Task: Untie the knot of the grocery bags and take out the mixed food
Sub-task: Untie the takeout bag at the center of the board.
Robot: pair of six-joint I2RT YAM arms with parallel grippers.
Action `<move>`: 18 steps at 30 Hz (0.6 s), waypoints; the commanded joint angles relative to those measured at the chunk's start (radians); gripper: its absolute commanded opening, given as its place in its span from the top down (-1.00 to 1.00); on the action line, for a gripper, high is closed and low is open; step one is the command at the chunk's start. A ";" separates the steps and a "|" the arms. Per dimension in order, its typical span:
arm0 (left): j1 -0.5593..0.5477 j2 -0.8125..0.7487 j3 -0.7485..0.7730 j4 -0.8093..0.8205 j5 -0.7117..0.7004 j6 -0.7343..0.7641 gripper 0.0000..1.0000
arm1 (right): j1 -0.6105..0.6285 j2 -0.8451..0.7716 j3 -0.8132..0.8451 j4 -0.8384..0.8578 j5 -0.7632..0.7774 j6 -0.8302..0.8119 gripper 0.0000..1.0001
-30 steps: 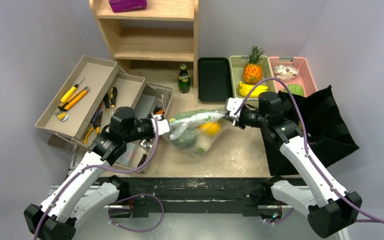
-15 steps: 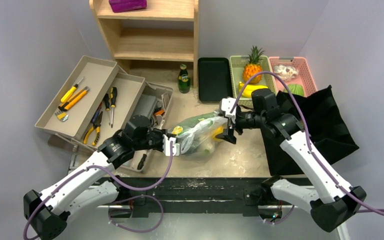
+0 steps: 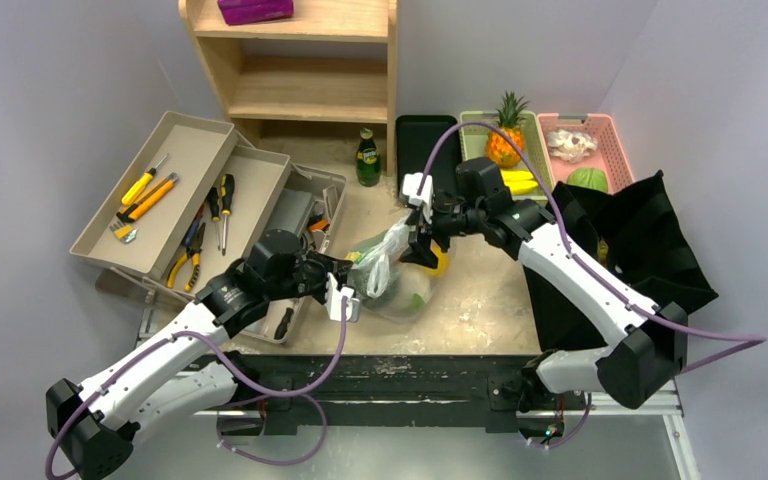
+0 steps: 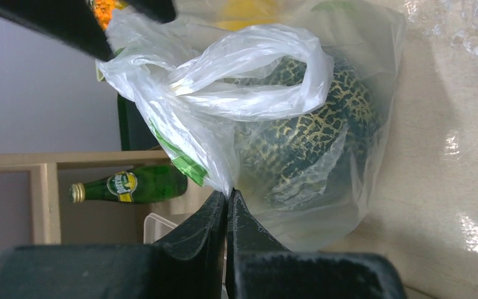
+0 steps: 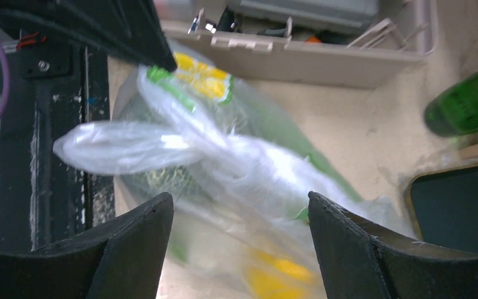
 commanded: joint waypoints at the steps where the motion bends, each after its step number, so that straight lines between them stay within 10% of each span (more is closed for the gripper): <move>1: -0.006 -0.006 0.059 0.035 0.026 0.097 1.00 | -0.015 -0.012 0.160 0.080 -0.041 0.012 -0.51; 14: -0.006 -0.026 0.042 0.028 0.041 0.204 1.00 | -0.036 0.205 0.349 -0.270 -0.124 -0.257 -0.66; 18: -0.006 -0.021 0.035 0.056 0.021 0.190 1.00 | -0.037 0.240 0.313 -0.350 -0.126 -0.336 -0.30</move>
